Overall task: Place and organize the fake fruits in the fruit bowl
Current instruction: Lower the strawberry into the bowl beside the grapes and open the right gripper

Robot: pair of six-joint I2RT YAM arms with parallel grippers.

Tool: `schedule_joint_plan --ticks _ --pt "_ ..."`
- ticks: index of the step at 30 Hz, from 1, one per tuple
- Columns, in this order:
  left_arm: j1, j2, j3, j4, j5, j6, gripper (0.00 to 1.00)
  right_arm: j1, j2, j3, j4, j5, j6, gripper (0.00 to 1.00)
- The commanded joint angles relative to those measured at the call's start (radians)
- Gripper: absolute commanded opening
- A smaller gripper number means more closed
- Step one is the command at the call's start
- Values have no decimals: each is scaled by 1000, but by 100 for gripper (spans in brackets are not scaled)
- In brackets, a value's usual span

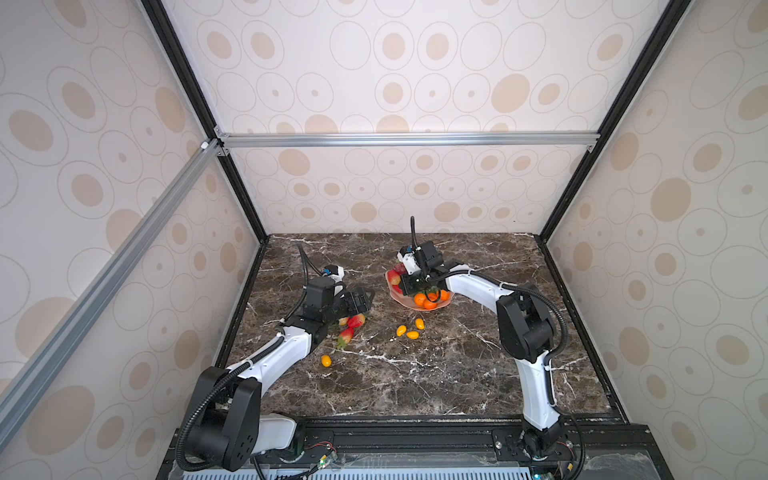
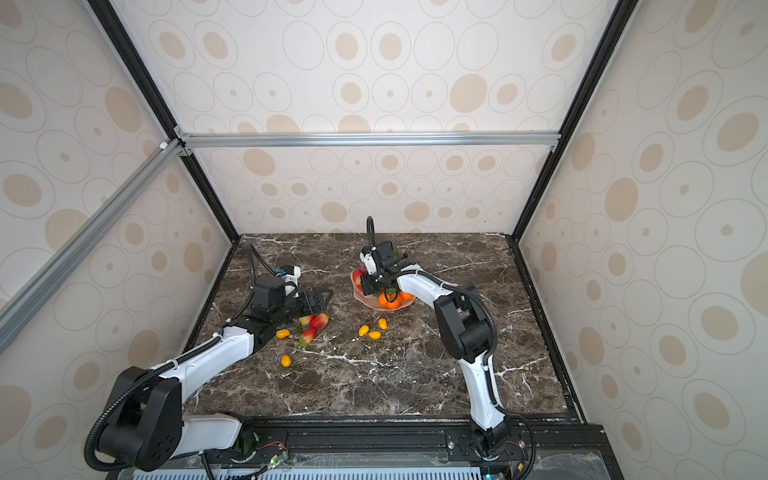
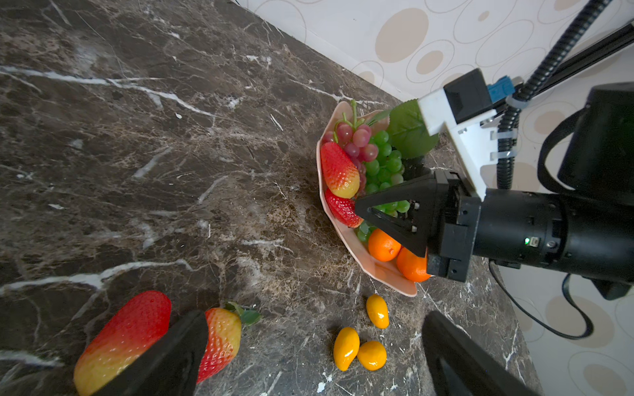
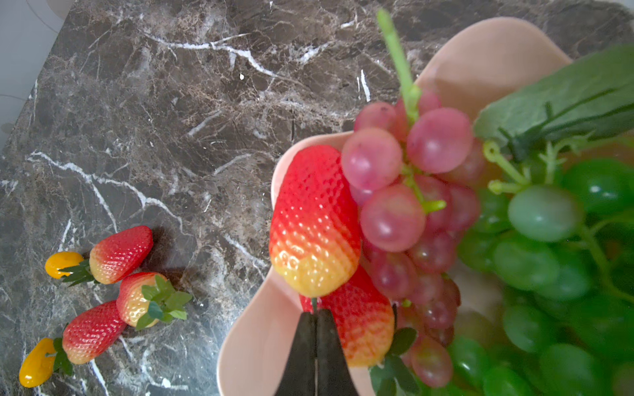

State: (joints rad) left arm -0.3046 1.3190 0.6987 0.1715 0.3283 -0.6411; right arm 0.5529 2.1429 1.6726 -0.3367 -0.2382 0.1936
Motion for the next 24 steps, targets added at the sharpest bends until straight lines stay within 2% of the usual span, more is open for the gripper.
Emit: schedule_joint_plan --ticks 1,6,9,17,24 --pt "-9 4 37 25 5 -9 98 -8 -10 14 -25 18 -16 3" --pt "-7 -10 35 12 -4 -7 98 -9 -33 15 -19 22 -17 21" --pt "-8 -29 30 -7 -27 -2 98 -8 -61 4 -8 28 -19 28" --pt "-8 -110 3 -111 -115 7 98 -6 -182 -104 64 44 -21 36" --pt "-9 -255 -71 -195 -182 -6 98 54 -280 -241 152 18 -46 35"
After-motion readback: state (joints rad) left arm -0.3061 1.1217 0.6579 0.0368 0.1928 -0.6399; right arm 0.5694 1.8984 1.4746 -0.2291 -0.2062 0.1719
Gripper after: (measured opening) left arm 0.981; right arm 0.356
